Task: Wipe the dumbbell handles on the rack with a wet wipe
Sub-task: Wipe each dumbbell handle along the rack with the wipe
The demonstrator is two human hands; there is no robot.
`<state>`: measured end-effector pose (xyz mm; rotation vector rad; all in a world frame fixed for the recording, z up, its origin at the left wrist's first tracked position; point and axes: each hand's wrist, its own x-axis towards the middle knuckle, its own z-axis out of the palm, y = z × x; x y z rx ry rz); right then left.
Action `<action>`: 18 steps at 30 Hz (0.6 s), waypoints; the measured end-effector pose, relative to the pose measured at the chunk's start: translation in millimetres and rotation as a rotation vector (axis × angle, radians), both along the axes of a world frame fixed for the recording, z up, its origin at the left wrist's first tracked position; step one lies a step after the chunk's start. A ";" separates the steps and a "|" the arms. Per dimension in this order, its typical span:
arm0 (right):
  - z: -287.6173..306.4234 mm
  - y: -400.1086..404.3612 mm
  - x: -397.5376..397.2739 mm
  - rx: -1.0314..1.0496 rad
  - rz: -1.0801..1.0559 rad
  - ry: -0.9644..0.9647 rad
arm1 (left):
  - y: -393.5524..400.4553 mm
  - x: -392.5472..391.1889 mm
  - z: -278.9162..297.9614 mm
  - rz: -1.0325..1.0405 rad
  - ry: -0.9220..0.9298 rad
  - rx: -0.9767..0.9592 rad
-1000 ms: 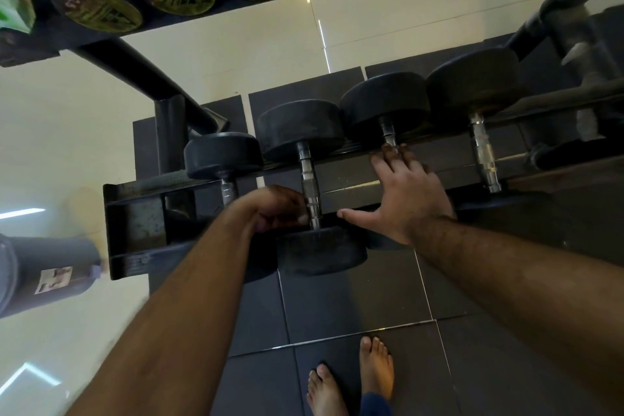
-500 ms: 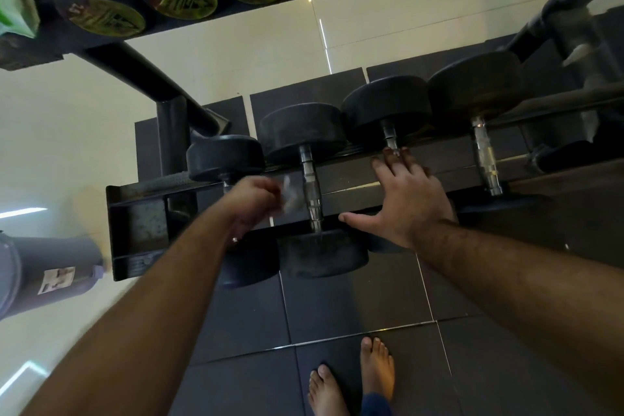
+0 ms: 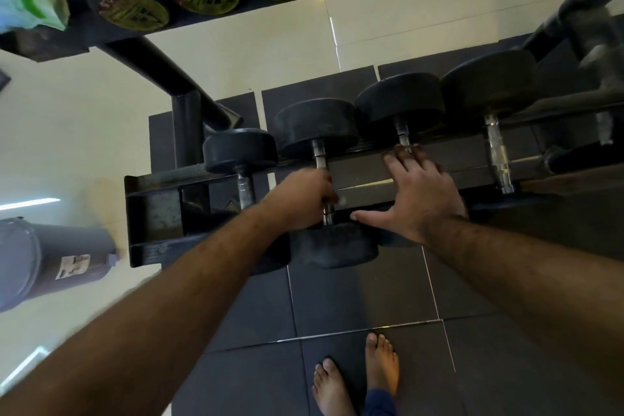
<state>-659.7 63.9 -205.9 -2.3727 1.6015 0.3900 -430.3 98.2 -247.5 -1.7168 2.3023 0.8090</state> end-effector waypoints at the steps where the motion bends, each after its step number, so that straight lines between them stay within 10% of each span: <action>1: -0.3 0.4 -0.4 -0.004 -0.004 -0.002 | 4.5 3.7 5.8 0.000 0.033 0.162; 3: -1.1 0.4 -0.6 -0.013 -0.002 -0.003 | 3.5 7.1 17.0 0.096 0.128 0.197; 7: -2.1 1.9 -1.2 -0.033 -0.018 -0.009 | -18.6 -3.7 11.9 0.192 0.001 -0.376; 12: -5.6 2.7 -2.6 -0.040 -0.007 -0.023 | -16.8 -38.0 14.8 -0.275 -0.254 0.117; 18: -3.8 1.9 -9.2 -0.017 -0.005 -0.092 | -21.6 -7.1 58.6 0.366 0.114 0.347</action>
